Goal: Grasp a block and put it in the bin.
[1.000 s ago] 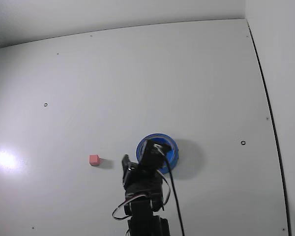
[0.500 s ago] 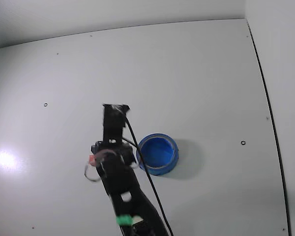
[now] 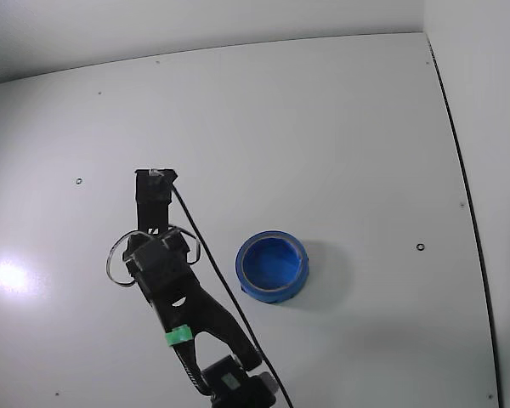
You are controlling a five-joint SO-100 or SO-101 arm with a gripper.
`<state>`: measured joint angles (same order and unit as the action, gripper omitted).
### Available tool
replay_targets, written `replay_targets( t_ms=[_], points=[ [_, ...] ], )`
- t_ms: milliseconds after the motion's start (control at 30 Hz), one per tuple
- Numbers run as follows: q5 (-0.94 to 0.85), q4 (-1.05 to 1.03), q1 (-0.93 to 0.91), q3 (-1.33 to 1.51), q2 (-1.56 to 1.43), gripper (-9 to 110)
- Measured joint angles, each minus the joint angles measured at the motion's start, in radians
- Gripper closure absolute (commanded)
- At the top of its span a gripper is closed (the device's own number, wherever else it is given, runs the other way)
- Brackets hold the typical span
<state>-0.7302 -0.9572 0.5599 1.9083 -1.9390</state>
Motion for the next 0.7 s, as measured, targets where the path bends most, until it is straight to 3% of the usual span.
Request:
replay_targets(
  t_ms=[700],
  points=[
    [0.003, 0.002, 0.037, -0.08, 0.301, 76]
  ],
)
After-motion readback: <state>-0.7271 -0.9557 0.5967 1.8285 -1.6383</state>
